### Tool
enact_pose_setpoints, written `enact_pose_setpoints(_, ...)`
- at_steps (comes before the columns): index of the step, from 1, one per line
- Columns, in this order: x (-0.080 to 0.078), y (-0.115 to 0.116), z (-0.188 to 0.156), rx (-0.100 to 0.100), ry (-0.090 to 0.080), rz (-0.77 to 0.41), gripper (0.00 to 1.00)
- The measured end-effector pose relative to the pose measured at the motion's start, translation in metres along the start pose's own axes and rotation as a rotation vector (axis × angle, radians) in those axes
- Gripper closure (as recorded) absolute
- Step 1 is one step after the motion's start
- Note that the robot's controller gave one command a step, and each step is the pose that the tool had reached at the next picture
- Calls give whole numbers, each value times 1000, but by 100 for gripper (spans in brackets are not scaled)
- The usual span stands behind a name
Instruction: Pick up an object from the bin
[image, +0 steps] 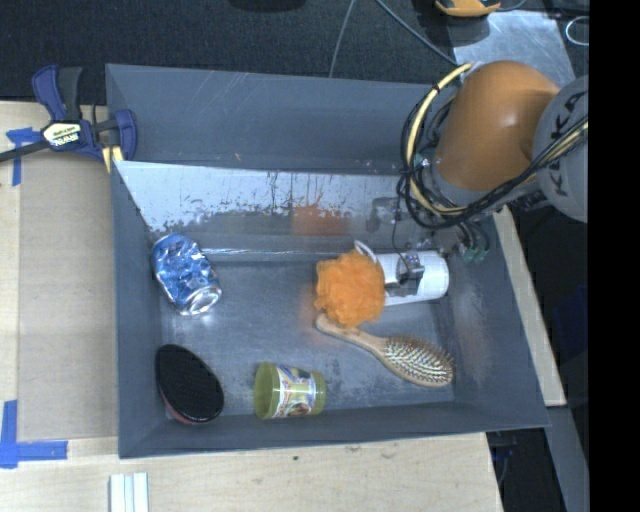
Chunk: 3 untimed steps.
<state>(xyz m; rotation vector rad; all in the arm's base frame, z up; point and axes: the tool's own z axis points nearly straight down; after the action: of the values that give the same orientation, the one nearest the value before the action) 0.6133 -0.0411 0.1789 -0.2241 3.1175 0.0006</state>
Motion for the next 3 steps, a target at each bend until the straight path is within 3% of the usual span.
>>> enact_pose_setpoints(1, 7, 2, 69, -1, 3, 12, 0)
enact_pose_setpoints(2, 5, 1, 64, 1, -4, 12, 100)
enact_pose_setpoints(3, 4, 48, 69, 2, -7, -460, 100)
